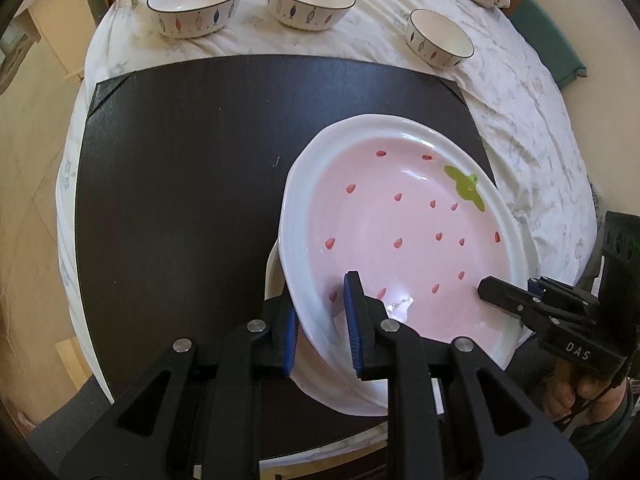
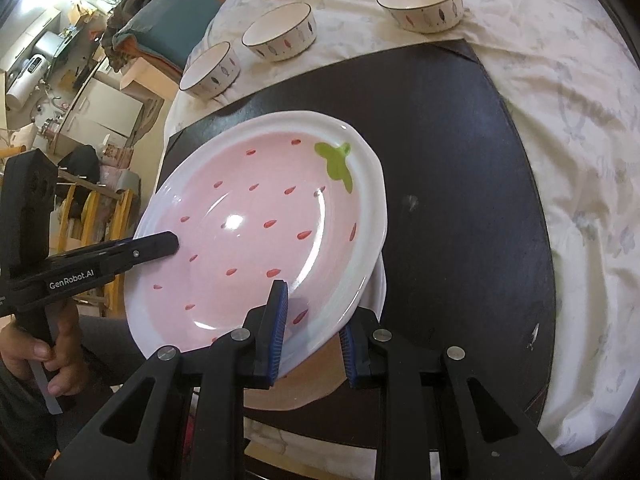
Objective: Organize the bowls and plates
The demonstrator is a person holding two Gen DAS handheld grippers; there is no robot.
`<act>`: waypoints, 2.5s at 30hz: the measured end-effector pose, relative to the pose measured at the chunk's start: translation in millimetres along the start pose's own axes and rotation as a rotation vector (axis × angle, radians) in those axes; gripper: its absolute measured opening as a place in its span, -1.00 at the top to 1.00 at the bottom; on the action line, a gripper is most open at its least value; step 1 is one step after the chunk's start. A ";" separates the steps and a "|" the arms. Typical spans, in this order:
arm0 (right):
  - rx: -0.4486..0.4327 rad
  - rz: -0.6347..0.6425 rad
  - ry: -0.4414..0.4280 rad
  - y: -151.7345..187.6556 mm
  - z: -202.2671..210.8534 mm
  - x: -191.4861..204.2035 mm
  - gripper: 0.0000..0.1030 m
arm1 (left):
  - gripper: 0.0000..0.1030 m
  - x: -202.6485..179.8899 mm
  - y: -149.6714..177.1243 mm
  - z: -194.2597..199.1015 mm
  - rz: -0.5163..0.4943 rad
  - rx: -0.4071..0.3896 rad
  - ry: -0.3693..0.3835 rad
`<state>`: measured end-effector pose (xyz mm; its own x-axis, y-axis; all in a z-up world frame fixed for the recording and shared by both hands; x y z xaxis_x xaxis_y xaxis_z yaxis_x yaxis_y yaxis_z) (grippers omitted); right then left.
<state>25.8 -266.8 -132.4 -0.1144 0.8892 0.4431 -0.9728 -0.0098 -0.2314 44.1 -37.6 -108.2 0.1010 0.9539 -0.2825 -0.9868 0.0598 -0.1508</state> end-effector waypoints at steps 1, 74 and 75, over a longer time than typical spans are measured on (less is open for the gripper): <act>0.001 -0.002 0.000 0.2 -0.7 0.3 0.49 | 0.65 2.2 0.4 -1.1 0.009 0.003 -0.008; 0.077 -0.273 0.011 6.3 5.5 -43.9 -0.39 | -0.30 1.0 0.3 -32.9 0.014 0.062 -0.197; 0.065 -0.294 0.008 3.2 4.4 -46.2 -0.43 | -0.38 3.4 1.4 -32.1 0.021 0.063 -0.192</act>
<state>27.0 -309.9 -149.8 0.1754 0.8617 0.4761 -0.9749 0.2195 -0.0381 47.2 -43.8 -139.8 0.0604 0.9934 -0.0977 -0.9949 0.0520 -0.0860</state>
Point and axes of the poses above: each gripper's, at about its wrist camera, not at the fingertips, and z roughly against the way its jaws point, x to its left, y to its underside, the point moved 1 cm from there along -z, roughly the way its jaws point, and after that the axes turned 2 degrees about z, right-handed, at the moved point
